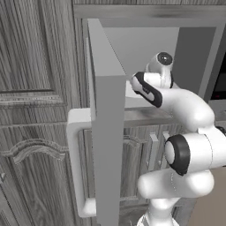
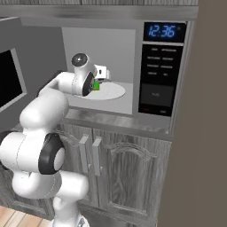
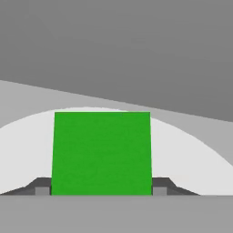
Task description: Place the sponge inside the microwave to prepare for sanitizing.
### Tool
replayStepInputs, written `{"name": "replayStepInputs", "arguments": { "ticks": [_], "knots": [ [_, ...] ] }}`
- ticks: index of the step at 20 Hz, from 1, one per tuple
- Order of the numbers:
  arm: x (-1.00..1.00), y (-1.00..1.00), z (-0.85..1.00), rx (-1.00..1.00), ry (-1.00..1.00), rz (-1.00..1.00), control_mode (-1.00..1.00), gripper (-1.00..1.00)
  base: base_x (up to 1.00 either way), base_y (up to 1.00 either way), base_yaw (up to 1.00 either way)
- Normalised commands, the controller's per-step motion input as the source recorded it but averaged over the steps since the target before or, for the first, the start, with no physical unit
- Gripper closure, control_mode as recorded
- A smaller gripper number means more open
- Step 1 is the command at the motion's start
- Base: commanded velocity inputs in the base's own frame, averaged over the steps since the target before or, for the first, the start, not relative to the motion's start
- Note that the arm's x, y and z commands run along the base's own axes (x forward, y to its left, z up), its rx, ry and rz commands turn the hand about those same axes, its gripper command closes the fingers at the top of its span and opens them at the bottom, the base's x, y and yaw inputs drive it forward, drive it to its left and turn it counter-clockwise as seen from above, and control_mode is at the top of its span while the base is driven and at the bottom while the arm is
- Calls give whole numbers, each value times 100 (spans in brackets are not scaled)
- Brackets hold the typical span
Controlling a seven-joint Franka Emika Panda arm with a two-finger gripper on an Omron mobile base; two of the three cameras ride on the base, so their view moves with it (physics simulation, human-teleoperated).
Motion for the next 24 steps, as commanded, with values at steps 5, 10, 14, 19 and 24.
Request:
{"name": "replayStepInputs", "arguments": {
  "ticks": [5, 10, 14, 19, 24],
  "knots": [
    [40, 0, -12, -4, 3, 6, -100, 100, 0, 0, 0],
    [27, 0, -14, 0, 3, 7, -100, 100, 0, 0, 0],
    [20, 0, -14, 0, 1, 5, -100, 100, 0, 0, 0],
    [15, 0, -20, 0, 0, 3, -100, 100, 0, 0, 0],
    [12, 0, -22, 0, 4, 0, -100, 100, 0, 0, 0]
  ]
}}
